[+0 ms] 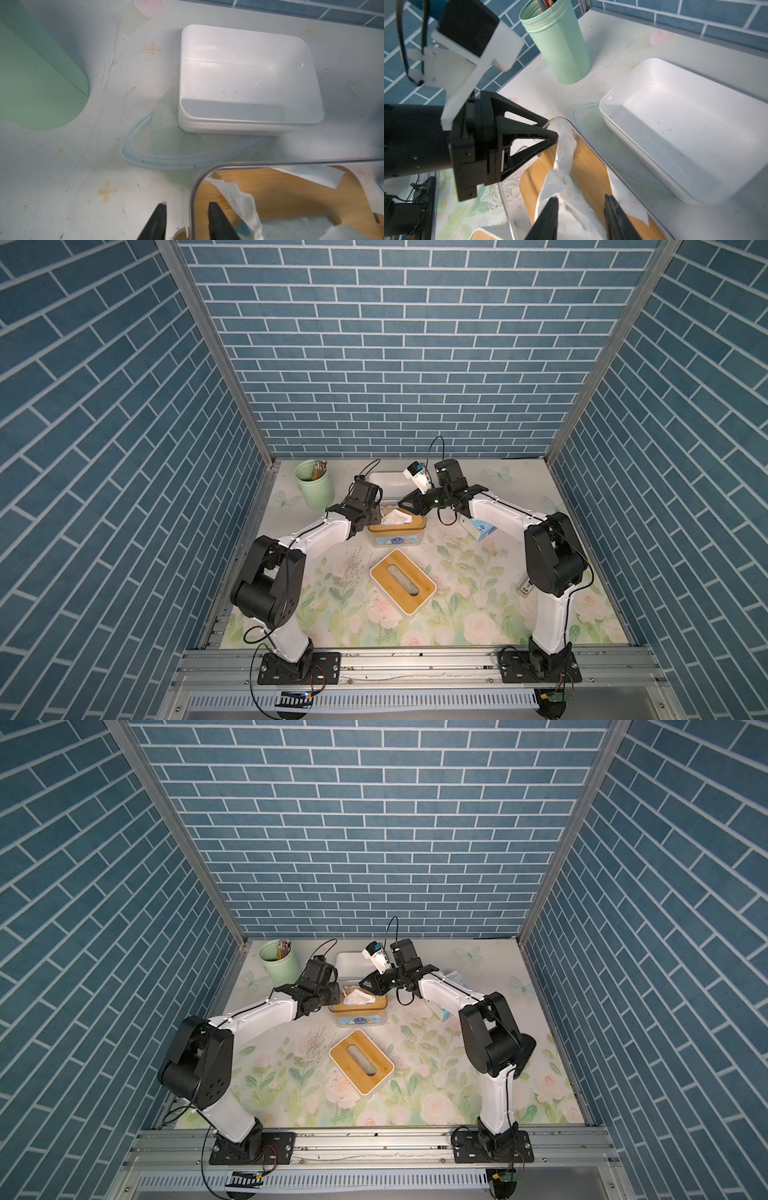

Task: Put the tissue paper into the tissue box
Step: Pull the paper towel from the tissue box, then move the tissue box to the center of the board.

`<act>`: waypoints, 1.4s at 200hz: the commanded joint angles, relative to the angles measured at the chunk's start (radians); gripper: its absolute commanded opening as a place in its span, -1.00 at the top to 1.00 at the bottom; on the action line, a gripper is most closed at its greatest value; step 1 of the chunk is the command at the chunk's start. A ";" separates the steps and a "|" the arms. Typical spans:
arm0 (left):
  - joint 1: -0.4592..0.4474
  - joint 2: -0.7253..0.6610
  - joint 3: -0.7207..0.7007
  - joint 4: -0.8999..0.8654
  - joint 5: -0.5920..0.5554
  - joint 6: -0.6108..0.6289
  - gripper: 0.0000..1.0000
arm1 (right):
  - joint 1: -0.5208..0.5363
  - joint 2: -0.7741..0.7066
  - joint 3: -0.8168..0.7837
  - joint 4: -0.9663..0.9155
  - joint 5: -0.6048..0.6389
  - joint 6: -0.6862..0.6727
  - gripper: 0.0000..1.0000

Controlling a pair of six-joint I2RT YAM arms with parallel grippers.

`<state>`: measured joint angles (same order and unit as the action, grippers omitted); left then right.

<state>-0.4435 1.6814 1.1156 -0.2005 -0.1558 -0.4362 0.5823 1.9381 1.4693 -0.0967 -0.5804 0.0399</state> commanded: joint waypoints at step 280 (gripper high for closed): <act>-0.040 -0.183 -0.346 0.314 0.087 0.026 0.07 | 0.124 -0.220 -0.555 0.416 0.482 0.319 0.04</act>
<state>-0.4801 1.4494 0.7120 0.0559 -0.0074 -0.4320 0.7235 1.6913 0.8742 0.2626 -0.1493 0.3107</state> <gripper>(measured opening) 0.466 0.480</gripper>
